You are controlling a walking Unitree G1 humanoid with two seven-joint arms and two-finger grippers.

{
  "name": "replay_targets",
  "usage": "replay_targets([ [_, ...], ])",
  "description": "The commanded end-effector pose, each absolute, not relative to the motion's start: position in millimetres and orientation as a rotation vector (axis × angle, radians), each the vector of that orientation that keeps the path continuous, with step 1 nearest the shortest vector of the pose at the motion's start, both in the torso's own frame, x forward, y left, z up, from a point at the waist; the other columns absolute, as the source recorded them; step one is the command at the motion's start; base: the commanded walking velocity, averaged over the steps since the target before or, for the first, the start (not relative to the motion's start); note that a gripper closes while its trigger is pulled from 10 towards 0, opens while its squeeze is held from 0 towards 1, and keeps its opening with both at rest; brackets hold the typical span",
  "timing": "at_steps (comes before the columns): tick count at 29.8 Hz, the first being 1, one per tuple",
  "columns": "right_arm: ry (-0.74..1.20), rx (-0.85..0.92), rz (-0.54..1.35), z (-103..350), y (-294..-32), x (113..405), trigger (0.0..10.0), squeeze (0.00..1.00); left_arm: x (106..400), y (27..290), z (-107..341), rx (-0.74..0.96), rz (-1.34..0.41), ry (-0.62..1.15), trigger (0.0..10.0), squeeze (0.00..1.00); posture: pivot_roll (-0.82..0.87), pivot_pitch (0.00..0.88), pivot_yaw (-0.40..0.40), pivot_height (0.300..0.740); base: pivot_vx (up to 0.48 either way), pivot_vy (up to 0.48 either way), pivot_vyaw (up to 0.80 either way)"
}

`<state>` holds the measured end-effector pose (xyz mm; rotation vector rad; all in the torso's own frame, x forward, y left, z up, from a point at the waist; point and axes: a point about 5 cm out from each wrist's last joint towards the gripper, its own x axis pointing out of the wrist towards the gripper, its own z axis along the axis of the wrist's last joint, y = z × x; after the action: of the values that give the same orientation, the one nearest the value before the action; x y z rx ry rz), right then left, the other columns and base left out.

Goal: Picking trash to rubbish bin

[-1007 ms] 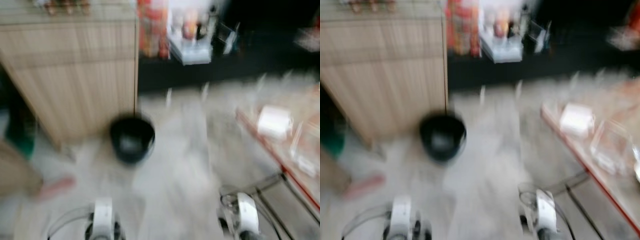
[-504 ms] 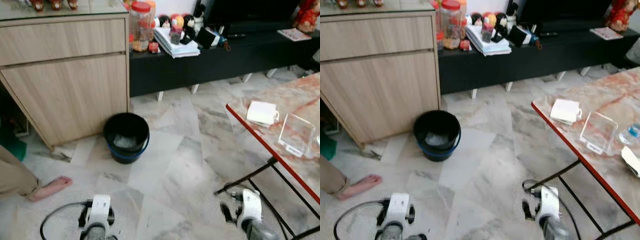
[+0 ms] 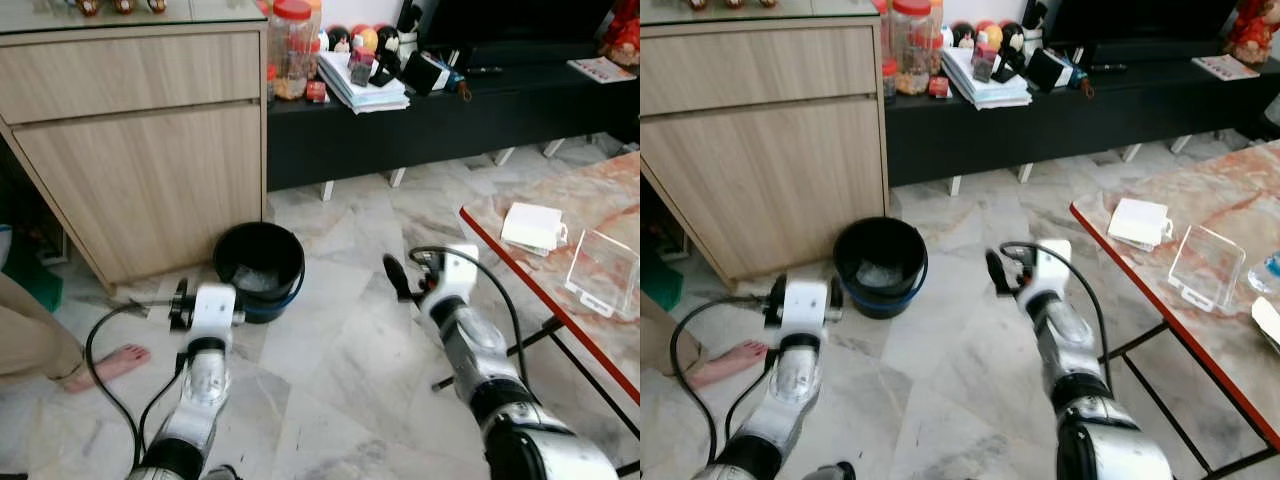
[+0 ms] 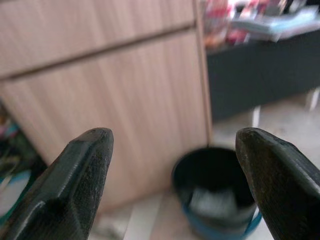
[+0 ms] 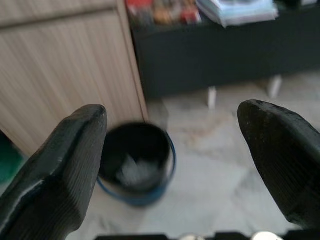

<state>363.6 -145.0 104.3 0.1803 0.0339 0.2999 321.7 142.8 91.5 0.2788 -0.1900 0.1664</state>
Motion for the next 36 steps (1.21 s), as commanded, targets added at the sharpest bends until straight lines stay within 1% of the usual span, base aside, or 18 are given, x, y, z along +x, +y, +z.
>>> replay_targets([
  [1,0.011,0.178,0.283,108,-148,365,10.0,0.0,322,136,94,0.276,0.142,-0.207,10.0,0.0,0.08,0.144,-0.163,0.74,0.0,0.0,0.0],
  [3,-0.051,0.17,0.305,123,-138,370,10.0,0.0,330,131,113,0.286,0.139,-0.274,10.0,0.0,0.07,0.147,-0.16,0.74,0.0,0.0,0.0],
  [5,-0.075,0.181,0.311,129,-134,372,10.0,0.0,334,129,124,0.283,0.137,-0.313,10.0,0.0,0.07,0.147,-0.159,0.74,0.0,0.0,0.0],
  [7,-0.088,0.189,0.307,133,-133,373,10.0,0.0,335,128,130,0.285,0.132,-0.333,10.0,0.0,0.07,0.148,-0.158,0.74,0.0,0.0,-0.68],
  [16,-0.1,0.192,0.286,138,-131,376,10.0,0.0,331,126,132,0.313,0.126,-0.352,10.0,0.0,0.07,0.151,-0.159,0.74,0.0,0.0,-0.75],
  [27,-0.128,0.168,0.323,145,-116,377,10.0,0.0,331,129,136,0.334,0.125,-0.36,10.0,0.0,0.09,0.124,-0.149,0.74,0.0,0.0,-0.77],
  [33,-0.129,0.169,0.319,144,-116,376,10.0,0.0,330,127,138,0.339,0.124,-0.368,10.0,0.0,0.09,0.11,-0.148,0.74,0.0,0.0,-0.77],
  [36,-0.13,0.167,0.317,144,-115,376,10.0,0.0,329,124,136,0.336,0.116,-0.362,10.0,0.0,0.09,0.107,-0.146,0.74,0.0,-0.264,-0.77],
])
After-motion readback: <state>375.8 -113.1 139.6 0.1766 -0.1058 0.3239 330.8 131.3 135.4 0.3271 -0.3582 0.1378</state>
